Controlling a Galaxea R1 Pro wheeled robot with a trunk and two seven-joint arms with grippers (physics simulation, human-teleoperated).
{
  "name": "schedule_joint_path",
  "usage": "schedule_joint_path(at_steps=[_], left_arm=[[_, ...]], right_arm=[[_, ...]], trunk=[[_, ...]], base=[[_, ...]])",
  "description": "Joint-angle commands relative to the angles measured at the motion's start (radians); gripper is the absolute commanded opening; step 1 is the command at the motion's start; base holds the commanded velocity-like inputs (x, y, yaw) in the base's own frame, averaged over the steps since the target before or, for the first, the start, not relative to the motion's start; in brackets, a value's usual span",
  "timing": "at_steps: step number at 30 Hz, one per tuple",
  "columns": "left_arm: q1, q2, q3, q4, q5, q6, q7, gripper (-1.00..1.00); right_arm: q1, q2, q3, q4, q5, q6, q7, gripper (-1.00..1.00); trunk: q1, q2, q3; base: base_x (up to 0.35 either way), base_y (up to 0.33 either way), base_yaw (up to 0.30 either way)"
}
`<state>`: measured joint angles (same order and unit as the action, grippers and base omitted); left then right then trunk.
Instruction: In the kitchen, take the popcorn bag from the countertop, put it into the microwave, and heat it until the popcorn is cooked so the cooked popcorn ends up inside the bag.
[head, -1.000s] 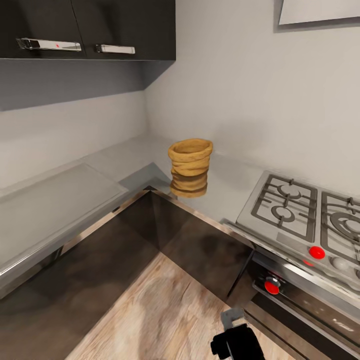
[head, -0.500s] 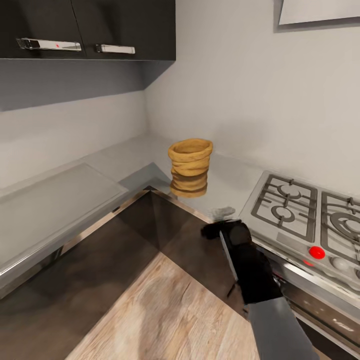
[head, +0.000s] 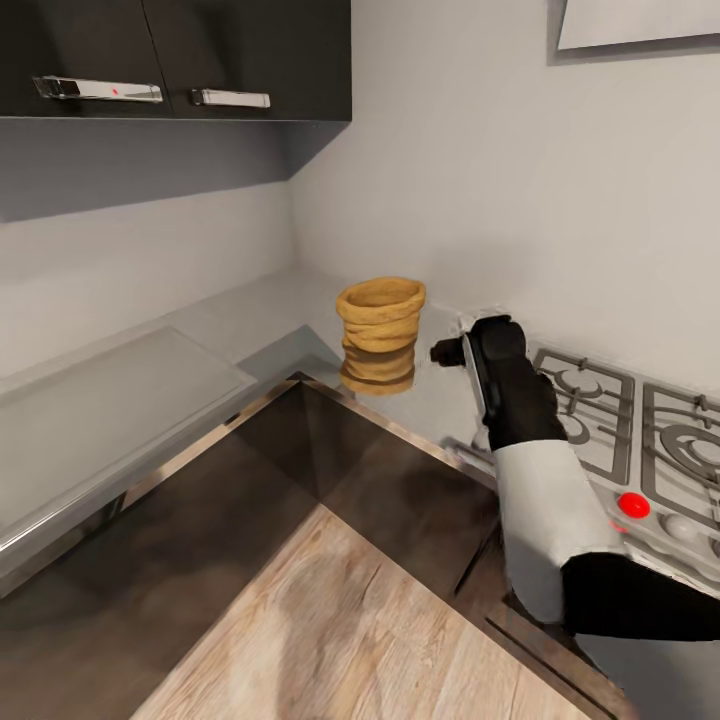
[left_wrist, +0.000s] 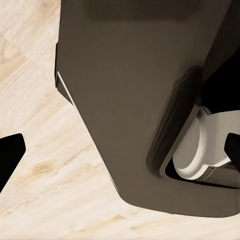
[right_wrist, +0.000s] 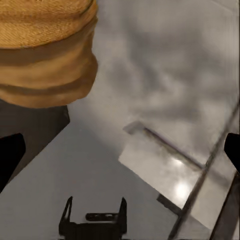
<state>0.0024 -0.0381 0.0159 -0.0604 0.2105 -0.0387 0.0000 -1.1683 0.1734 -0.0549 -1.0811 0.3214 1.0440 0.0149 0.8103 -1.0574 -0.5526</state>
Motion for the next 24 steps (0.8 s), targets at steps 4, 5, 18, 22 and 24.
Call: schedule_joint_path(at_steps=[4, 5, 18, 22, 24], left_arm=[[0.000, 0.000, 0.001, -0.001, 0.006, -0.001, 0.000, 1.00], [0.000, 0.000, 0.001, -0.001, 0.007, -0.001, 0.000, 1.00], [0.000, 0.000, 0.001, -0.001, 0.007, -0.001, 0.000, 1.00], [0.000, 0.000, 0.001, -0.001, 0.007, -0.001, 0.000, 1.00], [0.000, 0.000, 0.001, -0.001, 0.007, -0.001, 0.000, 1.00]], right_arm=[[-0.064, 0.001, -0.023, 0.046, -0.001, 0.003, -0.065, 1.00], [-0.066, 0.001, -0.023, 0.027, -0.002, 0.003, -0.068, 1.00], [-0.068, 0.001, -0.023, -0.065, -0.006, 0.003, -0.066, 1.00], [-0.068, 0.001, -0.024, -0.070, -0.007, 0.003, -0.063, 1.00], [-0.068, 0.001, -0.023, -0.071, -0.007, 0.003, -0.062, 1.00]], trunk=[[0.000, -0.001, -0.001], [0.000, -0.001, -0.001], [0.000, -0.001, -0.001], [0.000, -0.001, -0.001], [0.000, -0.001, -0.001]], base=[[0.000, 0.000, 0.000], [0.005, 0.000, 0.000], [0.295, -0.001, 0.000], [0.308, -0.097, 0.000], [0.288, -0.169, 0.000]])
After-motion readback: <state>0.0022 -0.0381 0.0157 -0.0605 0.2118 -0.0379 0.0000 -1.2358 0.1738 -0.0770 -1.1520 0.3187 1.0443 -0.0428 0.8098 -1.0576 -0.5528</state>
